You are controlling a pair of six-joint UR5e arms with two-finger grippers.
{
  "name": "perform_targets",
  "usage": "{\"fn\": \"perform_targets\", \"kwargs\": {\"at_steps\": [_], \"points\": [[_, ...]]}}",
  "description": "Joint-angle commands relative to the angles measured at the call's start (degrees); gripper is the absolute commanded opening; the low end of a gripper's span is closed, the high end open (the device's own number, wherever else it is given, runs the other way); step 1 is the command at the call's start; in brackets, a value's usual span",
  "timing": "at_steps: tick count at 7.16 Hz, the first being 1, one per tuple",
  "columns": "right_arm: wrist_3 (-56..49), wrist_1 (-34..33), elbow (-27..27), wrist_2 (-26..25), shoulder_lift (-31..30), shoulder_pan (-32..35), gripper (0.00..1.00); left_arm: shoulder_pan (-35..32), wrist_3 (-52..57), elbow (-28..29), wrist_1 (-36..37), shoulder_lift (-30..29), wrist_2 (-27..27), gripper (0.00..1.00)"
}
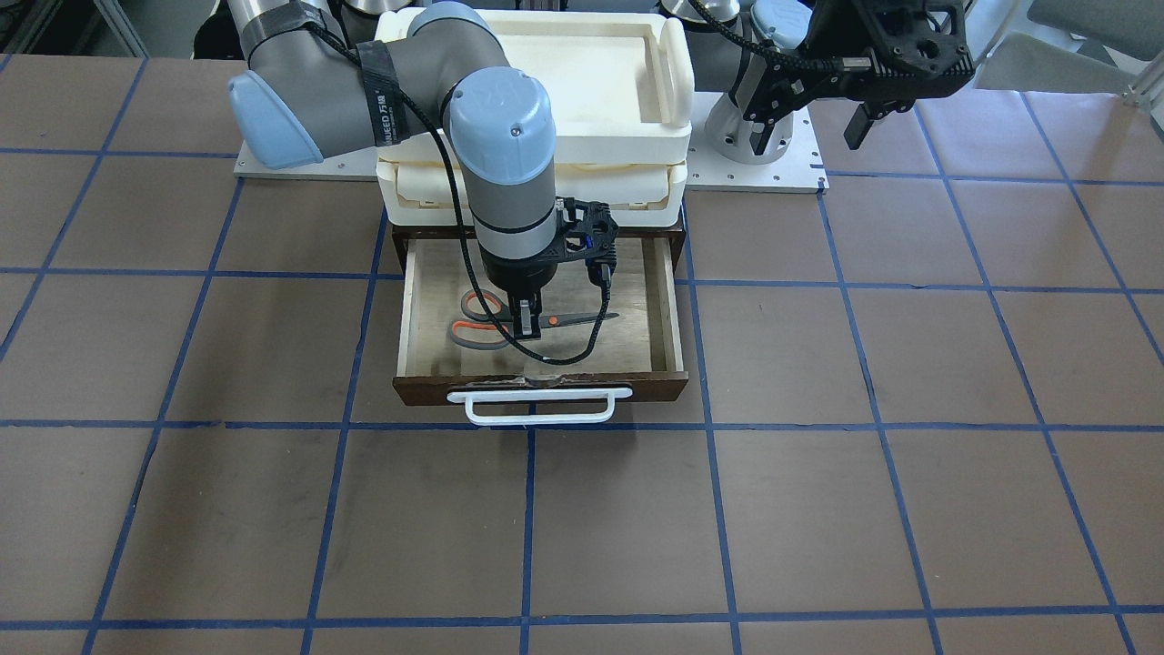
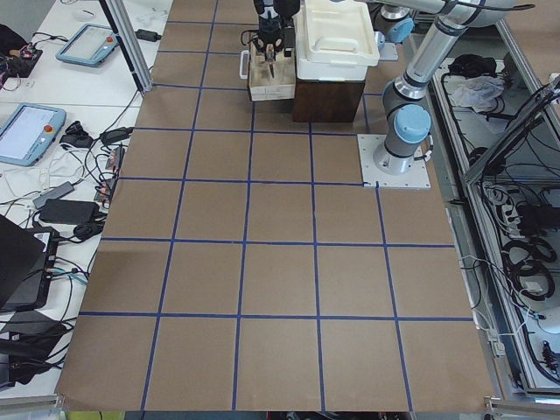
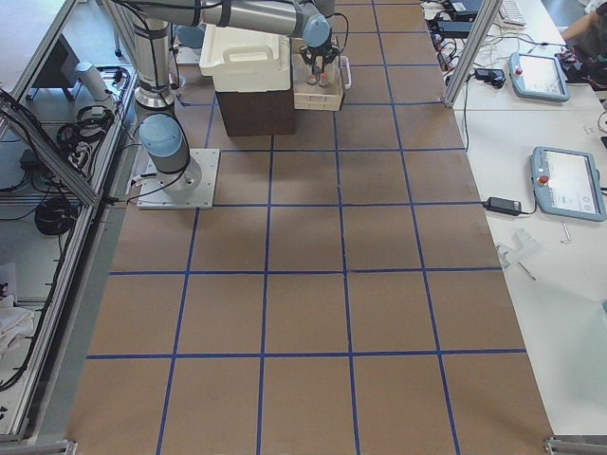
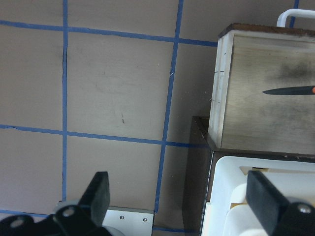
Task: Put scissors in drawer and close it
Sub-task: 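Lower the held scissors into the open wooden drawer, then open the right gripper and raise it away from the drawer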
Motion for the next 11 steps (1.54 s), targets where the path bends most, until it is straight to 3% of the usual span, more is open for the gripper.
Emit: {"fn": "perform_targets", "kwargs": {"at_steps": [1,4,5,6,7,8,10,11], "points": [[-0.3,-0.1,0.3,1.8,0.5,0.1,0.06,0.1,0.0,0.0,0.0,0.0,-0.1,1.0],[0.1,0.3,0.8,2.0,0.7,0.1,0.1,0.2,0.0,0.0,0.0,0.2,0.0,1.0],[0.7,1.0,0.9,2.6,0.8,0.1,0.52,0.2,0.0,0.0,0.0,0.2,0.1,1.0],[1.6,0.4,0.7,2.7,0.8,0.1,0.68,0.2,0.0,0.0,-0.1,0.2,0.1,1.0],[1.6,0.2,0.3,2.6,0.5,0.0,0.7,0.0,0.0,-0.1,-0.1,0.3,0.1,1.0],[1.3,0.1,0.1,3.3,0.7,0.0,0.99,0.0,0.0,-0.1,-0.1,0.3,0.1,1.0],[0.9,0.9,-6.8,2.9,0.5,-2.6,1.0,0.0,0.0,-0.1,-0.1,0.3,0.1,1.0],[1.5,8.5,-12.2,2.9,-0.1,-6.1,1.0,0.0,0.0,-0.1,-0.1,0.2,0.0,1.0]]}}
